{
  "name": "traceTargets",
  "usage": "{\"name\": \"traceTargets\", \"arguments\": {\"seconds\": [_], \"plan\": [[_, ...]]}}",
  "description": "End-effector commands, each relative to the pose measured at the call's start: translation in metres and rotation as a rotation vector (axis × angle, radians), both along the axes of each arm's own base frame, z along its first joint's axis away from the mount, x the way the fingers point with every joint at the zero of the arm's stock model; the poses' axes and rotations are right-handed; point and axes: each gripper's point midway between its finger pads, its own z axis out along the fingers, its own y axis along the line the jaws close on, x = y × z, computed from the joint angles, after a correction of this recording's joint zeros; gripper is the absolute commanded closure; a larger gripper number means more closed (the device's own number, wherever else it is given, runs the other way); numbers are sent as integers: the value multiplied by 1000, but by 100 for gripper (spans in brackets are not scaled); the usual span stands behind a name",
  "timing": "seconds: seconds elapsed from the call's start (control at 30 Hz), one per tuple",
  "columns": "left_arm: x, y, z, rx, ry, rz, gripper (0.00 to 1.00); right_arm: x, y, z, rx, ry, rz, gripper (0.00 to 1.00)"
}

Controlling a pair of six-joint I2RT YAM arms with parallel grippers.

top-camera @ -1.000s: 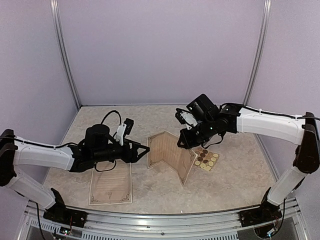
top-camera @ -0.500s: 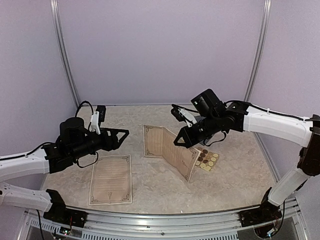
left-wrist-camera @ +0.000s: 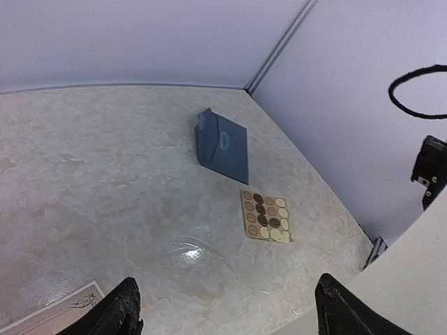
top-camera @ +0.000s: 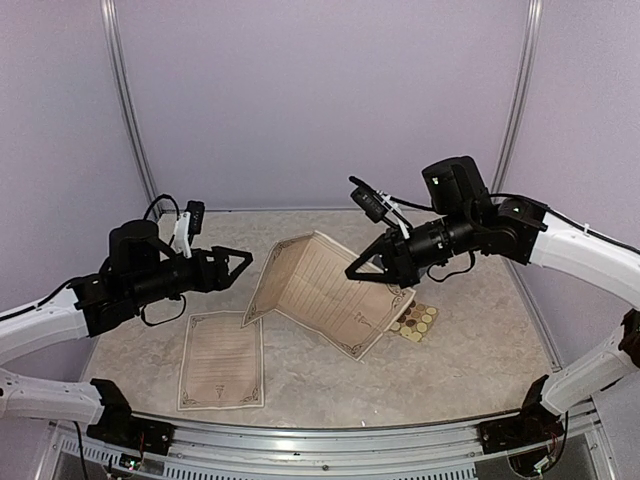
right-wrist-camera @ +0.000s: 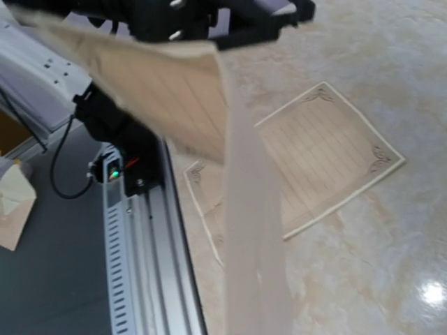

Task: Place the letter into the envelope and seal it

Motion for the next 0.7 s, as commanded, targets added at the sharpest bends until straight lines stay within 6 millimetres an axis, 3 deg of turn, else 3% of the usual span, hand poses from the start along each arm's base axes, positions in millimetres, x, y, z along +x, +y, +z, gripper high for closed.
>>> {"name": "traceTargets", "arguments": {"seconds": [0.0, 0.17, 0.33, 0.67], "plan": [[-48, -56, 37, -38, -119, -335, 18, -13, 6, 2, 55, 10, 74, 100], [-78, -79, 49, -91, -150, -502, 17, -22, 10, 3, 85, 33, 134, 100], [-82, -87, 43, -68, -143, -542, 17, -38, 9, 13, 135, 47, 231, 100], [-101, -106, 52, -80, -151, -685, 19, -46, 8, 12, 139, 56, 282, 100]]}}
